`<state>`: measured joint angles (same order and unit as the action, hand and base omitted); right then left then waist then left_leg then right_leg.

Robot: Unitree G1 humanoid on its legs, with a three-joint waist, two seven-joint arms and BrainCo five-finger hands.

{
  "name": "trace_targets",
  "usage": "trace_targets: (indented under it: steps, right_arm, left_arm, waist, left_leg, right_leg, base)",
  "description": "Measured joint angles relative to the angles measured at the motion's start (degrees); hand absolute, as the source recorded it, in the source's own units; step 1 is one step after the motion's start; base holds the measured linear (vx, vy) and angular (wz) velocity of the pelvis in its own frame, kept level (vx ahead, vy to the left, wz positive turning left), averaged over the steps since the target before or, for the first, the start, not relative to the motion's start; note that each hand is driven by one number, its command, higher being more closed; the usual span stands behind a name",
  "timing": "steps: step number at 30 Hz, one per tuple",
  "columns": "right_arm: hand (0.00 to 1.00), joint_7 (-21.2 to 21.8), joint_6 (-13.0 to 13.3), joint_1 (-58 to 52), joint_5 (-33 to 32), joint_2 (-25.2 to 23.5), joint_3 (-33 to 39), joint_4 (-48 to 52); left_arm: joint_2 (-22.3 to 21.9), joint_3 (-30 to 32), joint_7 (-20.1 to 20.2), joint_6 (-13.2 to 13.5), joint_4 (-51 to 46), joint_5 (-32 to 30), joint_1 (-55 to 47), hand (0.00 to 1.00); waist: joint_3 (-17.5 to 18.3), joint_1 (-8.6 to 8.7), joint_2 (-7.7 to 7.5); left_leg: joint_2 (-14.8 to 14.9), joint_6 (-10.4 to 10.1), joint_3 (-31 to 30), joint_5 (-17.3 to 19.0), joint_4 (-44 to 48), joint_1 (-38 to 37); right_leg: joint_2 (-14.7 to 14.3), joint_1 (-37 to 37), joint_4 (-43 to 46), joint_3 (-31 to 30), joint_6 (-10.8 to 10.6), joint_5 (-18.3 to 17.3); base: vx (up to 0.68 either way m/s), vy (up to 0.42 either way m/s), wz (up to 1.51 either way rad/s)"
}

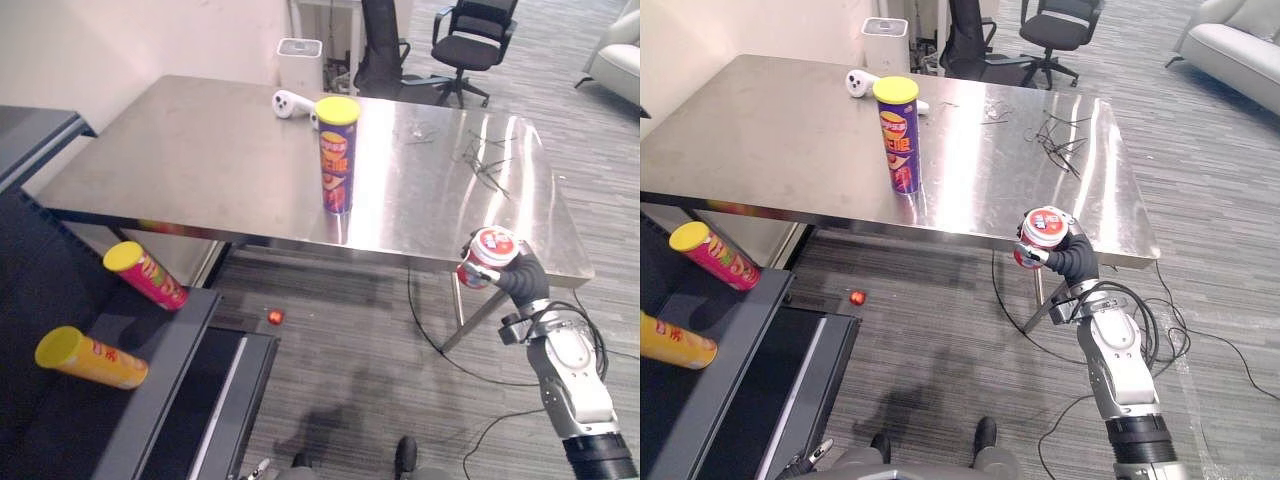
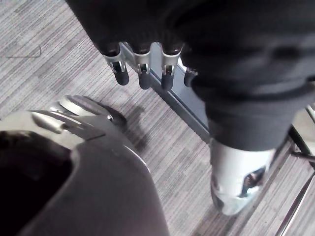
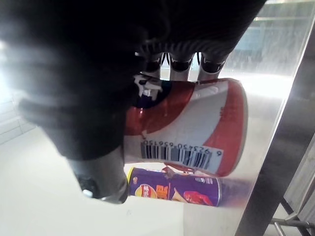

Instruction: Put the gum and the chips on the shelf.

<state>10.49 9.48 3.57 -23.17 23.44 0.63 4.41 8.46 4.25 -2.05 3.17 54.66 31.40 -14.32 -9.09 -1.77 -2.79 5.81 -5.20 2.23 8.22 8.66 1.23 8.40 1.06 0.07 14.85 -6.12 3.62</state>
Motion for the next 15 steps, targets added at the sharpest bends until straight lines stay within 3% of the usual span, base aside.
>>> trace_targets:
  steps: [3,6,7,8,9,10,11,12,13,14,15]
  right_arm:
    - [1.00,0.1,0.0,1.5,-0.2,-0.5,-2.7,-1.0]
    - [1.00,-0.3,0.3,8.9,-0.9,-1.7,-5.9,-3.7]
    - [1.00,-0.4,0.5,11.7,-1.9,-1.8,-6.1,-5.8]
    - [1.00,-0.1,0.8,12.9,-2.1,-2.1,-6.1,-6.9]
    - [1.00,0.1,1.2,13.0,-2.1,-2.1,-6.0,-6.9]
    - [1.00,0.3,2.3,13.0,-2.0,-2.0,-5.3,-7.0]
    - [1.00,0.2,3.7,12.9,-2.0,-2.0,-3.6,-7.1]
    - [1.00,0.0,4.0,12.9,-2.0,-2.1,-2.9,-7.1]
    - [1.00,0.0,4.8,12.3,-2.0,-1.8,-1.7,-6.9]
    - [1.00,0.1,6.0,10.8,-2.0,-1.4,0.2,-6.2]
    - [1.00,0.1,6.0,10.2,-2.0,-1.4,1.0,-6.2]
  left_arm:
    - [-0.6,0.1,-0.4,0.1,0.0,2.7,-0.1,0.00]
    - [-2.0,0.7,-0.6,1.3,-1.0,3.9,-0.9,0.00]
    - [-2.6,1.0,-0.7,1.3,-1.1,4.2,-1.2,0.00]
    - [-3.4,2.4,-0.8,1.3,-0.9,5.7,-2.0,0.00]
    - [-3.4,3.0,-0.8,1.3,-0.7,6.3,-2.4,0.00]
    - [-3.3,4.1,-0.7,1.4,0.0,6.6,-2.6,0.00]
    - [-3.7,5.1,-0.4,1.7,0.2,6.5,-2.8,0.00]
    - [-4.2,5.1,-0.2,1.7,0.2,6.4,-3.2,0.00]
    - [-5.9,5.1,0.1,1.7,0.0,6.1,-5.0,0.00]
    - [-6.7,5.1,0.2,1.8,-0.3,5.9,-5.6,0.00]
    - [-6.8,5.1,0.4,2.1,-0.4,5.5,-5.9,0.00]
  waist:
    - [-0.6,-0.43,0.92]
    - [-2.0,-2.56,1.99]
    - [-3.0,-3.84,3.19]
    - [-3.4,-4.98,3.76]
    - [-3.5,-4.86,3.82]
    - [-3.5,-4.41,3.17]
    - [-4.0,-3.96,3.11]
    - [-4.1,-3.78,3.52]
    - [-3.4,-3.01,5.17]
    - [-3.1,-2.42,6.32]
    - [-3.1,-2.71,6.43]
  left_leg:
    - [0.1,-0.1,-3.8,1.6,4.9,2.2]
    - [-0.2,-0.7,-8.4,0.3,5.5,4.6]
    - [0.1,-0.1,-9.1,0.4,4.3,4.7]
    - [2.6,4.0,-3.0,-0.4,1.6,4.2]
    - [3.7,7.3,0.8,-1.3,0.2,3.9]
    - [5.6,11.6,8.9,-2.6,-1.5,3.6]
    - [8.2,11.0,19.3,-3.1,4.4,6.0]
    - [8.5,11.9,23.7,-3.6,7.5,6.6]
    - [8.4,14.3,30.9,-7.7,10.9,5.9]
    - [6.7,12.9,33.4,-10.4,7.9,6.7]
    - [5.6,12.7,33.1,-12.2,5.8,6.7]
  right_leg:
    - [0.6,-0.3,5.6,3.3,0.1,-3.6]
    - [0.7,-1.2,6.3,8.0,0.7,-4.4]
    - [0.7,-2.3,6.1,10.5,1.4,-4.9]
    - [0.7,-3.6,5.4,13.1,1.7,-5.5]
    - [0.7,-4.8,4.3,15.0,2.0,-5.2]
    - [1.4,-7.4,1.4,20.6,2.4,-4.7]
    - [3.4,-7.6,2.2,26.4,2.8,-5.3]
    - [4.7,-7.8,3.4,28.8,2.5,-6.0]
    - [6.4,-8.5,6.3,33.2,1.8,-7.2]
    - [7.5,-9.1,8.3,37.4,1.0,-8.5]
    - [8.0,-9.5,8.1,38.9,1.0,-8.8]
  base:
    - [-0.06,-0.006,0.69]
    - [-0.12,-0.064,0.87]
    - [-0.12,-0.080,1.00]
    - [-0.13,-0.117,1.31]
    - [-0.09,-0.163,1.88]
    - [-0.05,-0.117,2.20]
    - [-0.05,-0.047,2.25]
    - [-0.01,0.063,2.14]
    - [0.02,0.109,2.31]
    - [0.02,0.098,2.20]
    - [-0.04,0.103,1.87]
